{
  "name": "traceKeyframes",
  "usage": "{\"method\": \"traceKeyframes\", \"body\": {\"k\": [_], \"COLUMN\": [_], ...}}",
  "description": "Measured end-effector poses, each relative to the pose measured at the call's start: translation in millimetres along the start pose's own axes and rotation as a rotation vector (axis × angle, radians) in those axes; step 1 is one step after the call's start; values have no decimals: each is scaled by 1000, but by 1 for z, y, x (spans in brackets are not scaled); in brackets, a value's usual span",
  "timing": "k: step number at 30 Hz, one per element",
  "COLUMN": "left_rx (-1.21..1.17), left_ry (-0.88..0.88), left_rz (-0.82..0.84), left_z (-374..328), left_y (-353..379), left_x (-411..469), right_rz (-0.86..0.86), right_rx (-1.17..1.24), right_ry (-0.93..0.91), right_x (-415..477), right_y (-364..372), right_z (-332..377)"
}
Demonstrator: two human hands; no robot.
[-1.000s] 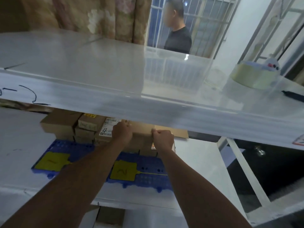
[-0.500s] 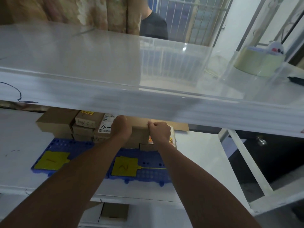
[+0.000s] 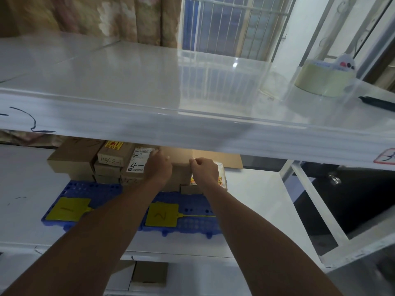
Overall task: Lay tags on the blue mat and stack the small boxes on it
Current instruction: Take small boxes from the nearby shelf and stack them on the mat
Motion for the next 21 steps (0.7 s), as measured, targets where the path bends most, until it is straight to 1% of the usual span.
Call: {"method": "traceKeyframes", "body": {"k": [4, 8, 12, 15, 18, 21], "left_rx": [12, 36, 121, 179, 230, 395], "left_ry": [37, 101, 130, 68, -34, -134], "left_rz": [-1, 11, 27, 65, 23, -12], "left_z": [0, 6, 20, 56, 104, 153], "left_y": [-10, -28, -60, -96, -152, -218], "left_x": [-8, -13, -27, -40, -50, -65], "right_rz": [2, 77, 150, 247, 310, 420], "right_rx": [-109, -299, -490, -577, -562, -551], "right_ry": [-47, -109, -284, -437, -561, -646], "right_x": [-6, -16, -30, -45, -66, -96], "right_y": [-11, -17, -8, 14, 46, 89], "right_z": [11, 34, 70, 113, 164, 218]}}
Point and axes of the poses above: each hand's wrist, its own x-axis towards the middle knuckle, its own y-axis out of the palm, z = x × y, the point moved 8 cm from there along x, towards the middle knuckle, and after that the axes turned 10 degrees about -y, right-handed, at the moved point
